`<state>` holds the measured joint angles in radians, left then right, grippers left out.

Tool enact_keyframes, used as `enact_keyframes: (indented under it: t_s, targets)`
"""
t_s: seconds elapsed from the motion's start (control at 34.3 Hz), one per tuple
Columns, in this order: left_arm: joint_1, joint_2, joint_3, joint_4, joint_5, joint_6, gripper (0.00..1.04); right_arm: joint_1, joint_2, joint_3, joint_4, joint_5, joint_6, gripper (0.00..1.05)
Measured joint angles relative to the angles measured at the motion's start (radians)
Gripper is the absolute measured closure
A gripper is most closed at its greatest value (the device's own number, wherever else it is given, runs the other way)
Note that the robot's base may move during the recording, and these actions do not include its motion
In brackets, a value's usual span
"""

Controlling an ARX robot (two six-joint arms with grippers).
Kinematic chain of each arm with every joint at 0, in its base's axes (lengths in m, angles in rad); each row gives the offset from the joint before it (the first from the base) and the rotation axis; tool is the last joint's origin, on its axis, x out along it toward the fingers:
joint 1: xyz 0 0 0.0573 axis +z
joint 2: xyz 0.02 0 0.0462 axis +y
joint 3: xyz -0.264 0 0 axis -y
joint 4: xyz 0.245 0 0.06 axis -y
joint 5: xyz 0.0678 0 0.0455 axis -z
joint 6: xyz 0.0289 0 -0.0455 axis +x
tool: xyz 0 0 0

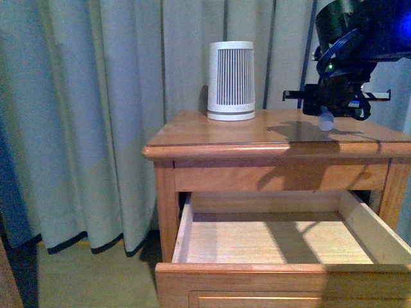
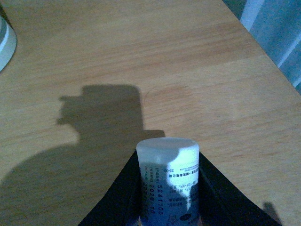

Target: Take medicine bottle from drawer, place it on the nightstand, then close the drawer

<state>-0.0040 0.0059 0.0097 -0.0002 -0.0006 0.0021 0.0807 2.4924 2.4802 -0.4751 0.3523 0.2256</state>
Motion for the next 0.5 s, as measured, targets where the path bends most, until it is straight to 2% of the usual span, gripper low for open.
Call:
enact_keyframes:
  t_s: [0.15,0.32,0.44,0.5]
  targets:
    - [0.0,0.0,0.0,0.0,0.0,0.0,0.07,0.006,0.02,0.009,0.043,-0.001,-0.014,0.76]
    - [0.0,0.0,0.0,0.0,0.0,0.0,0.07,0.007,0.014,-0.064,0.103,0.008,-0.036,0.44]
    - [0.0,0.0,0.0,0.0,0.0,0.0,0.07,0.006,0.006,-0.102,0.133,0.008,-0.042,0.3]
    - [0.0,0.0,0.0,0.0,0.0,0.0,0.07,0.005,-0.014,-0.132,0.16,0.003,-0.043,0.19]
